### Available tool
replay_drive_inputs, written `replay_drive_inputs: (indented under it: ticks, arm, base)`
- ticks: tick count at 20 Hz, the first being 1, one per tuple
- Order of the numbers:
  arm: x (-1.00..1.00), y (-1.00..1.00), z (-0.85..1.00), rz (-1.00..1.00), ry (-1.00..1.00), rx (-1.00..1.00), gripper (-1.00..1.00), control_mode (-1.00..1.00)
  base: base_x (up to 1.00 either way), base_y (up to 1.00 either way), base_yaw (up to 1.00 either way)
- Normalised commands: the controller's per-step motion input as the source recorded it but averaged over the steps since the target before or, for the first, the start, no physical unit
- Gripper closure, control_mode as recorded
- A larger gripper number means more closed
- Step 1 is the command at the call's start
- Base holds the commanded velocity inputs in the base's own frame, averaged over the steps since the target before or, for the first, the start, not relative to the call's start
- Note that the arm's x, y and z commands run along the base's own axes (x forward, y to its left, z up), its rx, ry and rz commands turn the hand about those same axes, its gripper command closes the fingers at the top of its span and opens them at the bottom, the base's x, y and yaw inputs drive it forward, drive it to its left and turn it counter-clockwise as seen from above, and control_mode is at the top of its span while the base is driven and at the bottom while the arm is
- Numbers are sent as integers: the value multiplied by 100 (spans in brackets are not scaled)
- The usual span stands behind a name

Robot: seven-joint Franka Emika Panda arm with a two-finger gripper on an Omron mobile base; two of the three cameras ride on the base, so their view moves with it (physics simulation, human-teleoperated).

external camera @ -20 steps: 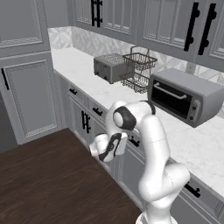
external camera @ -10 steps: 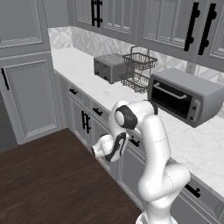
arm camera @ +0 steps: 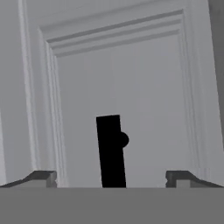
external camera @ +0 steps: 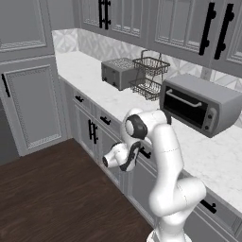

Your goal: Take a straw from the drawer in front and place it inside the glass cup on the dining counter.

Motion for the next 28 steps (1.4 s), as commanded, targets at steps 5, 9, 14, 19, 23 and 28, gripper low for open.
replay_drive_inputs:
  ticks: [5,9,14,19,23,28]
  arm:
    - [51,0,-37,0,14,0,-100,-100]
    - [21,-4,-32,0,9,0,-100,-100]
    - [-5,-26,-7,0,0,0,-100,-100]
    - [-32,-45,0,0,-1,0,-100,-100]
    - [-23,-45,0,0,-3,0,-100,-100]
    - [0,-31,-1,0,0,0,100,-100]
  base:
    - [0,0,0]
    - [0,0,0]
    - [0,0,0]
    - [0,0,0]
    - [0,0,0]
    - [0,0,0]
